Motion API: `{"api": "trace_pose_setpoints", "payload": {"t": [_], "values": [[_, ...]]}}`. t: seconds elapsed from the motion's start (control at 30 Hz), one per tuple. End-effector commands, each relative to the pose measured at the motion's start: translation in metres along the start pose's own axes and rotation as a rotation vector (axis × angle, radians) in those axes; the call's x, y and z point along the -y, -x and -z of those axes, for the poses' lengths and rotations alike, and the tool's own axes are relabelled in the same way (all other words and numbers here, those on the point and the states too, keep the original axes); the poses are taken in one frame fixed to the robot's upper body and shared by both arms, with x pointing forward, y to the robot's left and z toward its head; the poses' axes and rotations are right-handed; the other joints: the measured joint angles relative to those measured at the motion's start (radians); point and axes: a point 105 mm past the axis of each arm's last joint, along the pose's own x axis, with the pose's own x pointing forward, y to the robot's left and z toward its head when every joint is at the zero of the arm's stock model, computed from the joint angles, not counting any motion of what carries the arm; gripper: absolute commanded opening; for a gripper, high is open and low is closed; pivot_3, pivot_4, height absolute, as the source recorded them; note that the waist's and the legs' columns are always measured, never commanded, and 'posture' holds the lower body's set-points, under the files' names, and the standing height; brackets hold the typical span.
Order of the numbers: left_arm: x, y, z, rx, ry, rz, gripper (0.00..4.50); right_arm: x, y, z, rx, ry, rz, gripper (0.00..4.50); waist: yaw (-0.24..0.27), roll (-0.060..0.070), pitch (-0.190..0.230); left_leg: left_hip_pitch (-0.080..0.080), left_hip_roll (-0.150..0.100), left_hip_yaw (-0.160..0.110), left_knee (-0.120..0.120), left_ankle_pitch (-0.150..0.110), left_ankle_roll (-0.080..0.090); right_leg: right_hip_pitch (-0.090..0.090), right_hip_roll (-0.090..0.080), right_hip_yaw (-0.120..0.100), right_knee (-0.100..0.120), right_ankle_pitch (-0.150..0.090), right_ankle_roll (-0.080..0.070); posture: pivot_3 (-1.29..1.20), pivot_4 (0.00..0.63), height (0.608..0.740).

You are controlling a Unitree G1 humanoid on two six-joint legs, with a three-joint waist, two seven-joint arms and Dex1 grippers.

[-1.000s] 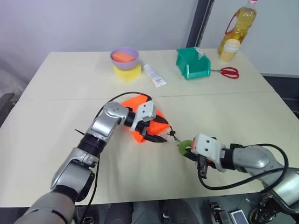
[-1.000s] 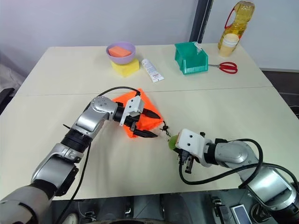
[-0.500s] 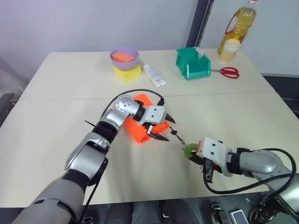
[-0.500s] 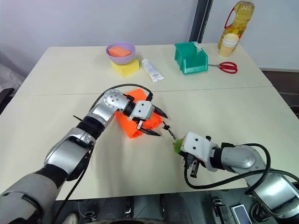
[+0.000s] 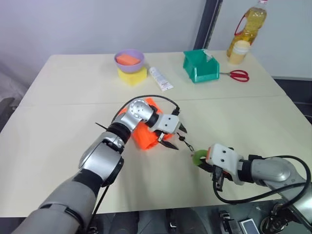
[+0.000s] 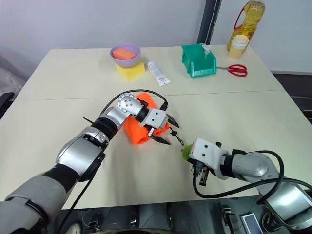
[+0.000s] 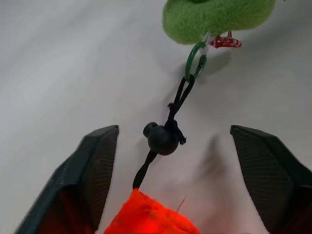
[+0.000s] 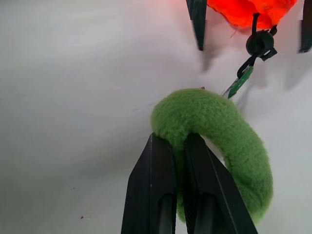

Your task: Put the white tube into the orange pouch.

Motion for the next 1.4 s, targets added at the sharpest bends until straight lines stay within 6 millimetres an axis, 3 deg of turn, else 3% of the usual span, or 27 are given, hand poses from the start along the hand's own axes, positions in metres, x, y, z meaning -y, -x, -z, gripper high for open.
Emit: {"api": "trace_pose_setpoints", "payload": {"t": [0.03, 0.1, 0.53, 0.63, 0.77, 1.13, 1.4], "values": [[-0.008, 0.003, -0.007, 0.008, -0.011, -0.009, 2.11, 0.002, 0.004, -0.011, 0.031, 0.047, 0.029, 0.00, 0.000, 0.000, 0.000, 0.000, 0.000, 0.000, 0.000, 0.000, 0.000, 0.000, 0.000, 0.000, 0.000, 0.000, 0.000, 0.00, 0.150, 0.731], [-0.009, 0.003, -0.006, 0.006, -0.001, -0.013, 1.22, 0.002, 0.004, -0.012, 0.033, 0.048, 0.029, 0.00, 0.000, 0.000, 0.000, 0.000, 0.000, 0.000, 0.000, 0.000, 0.000, 0.000, 0.000, 0.000, 0.000, 0.000, 0.000, 0.00, 0.150, 0.731], [-0.012, 0.005, -0.007, -0.003, 0.019, 0.000, 1.22, 0.002, 0.001, -0.019, 0.055, 0.065, 0.025, 0.00, 0.000, 0.000, 0.000, 0.000, 0.000, 0.000, 0.000, 0.000, 0.000, 0.000, 0.000, 0.000, 0.000, 0.000, 0.000, 0.00, 0.150, 0.731], [-0.013, 0.009, -0.008, 0.007, 0.033, -0.014, 2.02, 0.002, -0.001, -0.021, 0.061, 0.068, 0.026, 0.00, -0.001, 0.000, 0.000, 0.000, 0.000, 0.000, 0.000, 0.000, 0.000, 0.000, 0.000, 0.000, 0.000, 0.000, 0.000, 0.00, 0.150, 0.731], [-0.016, 0.018, -0.002, 0.000, 0.042, -0.075, 3.99, 0.006, -0.003, -0.023, 0.077, 0.058, 0.045, 0.00, -0.001, 0.000, 0.000, 0.000, 0.000, -0.001, 0.000, 0.000, 0.000, 0.000, 0.000, 0.000, 0.000, 0.000, 0.000, 0.00, 0.150, 0.731], [-0.016, 0.039, 0.008, 0.045, 0.128, -0.198, 3.99, 0.010, -0.005, -0.039, 0.163, 0.055, 0.049, 0.00, 0.000, 0.000, 0.000, 0.000, 0.000, -0.001, 0.002, 0.000, 0.000, 0.000, 0.000, 0.000, 0.002, 0.000, 0.000, 0.00, 0.150, 0.731], [-0.007, 0.045, 0.005, 0.087, 0.135, -0.213, 3.99, -0.014, -0.006, -0.053, 0.219, 0.057, -0.074, 0.00, -0.001, 0.000, 0.000, 0.000, 0.000, -0.001, 0.006, 0.000, 0.000, 0.000, 0.000, 0.000, 0.007, 0.000, 0.000, 0.00, 0.150, 0.731]]}}
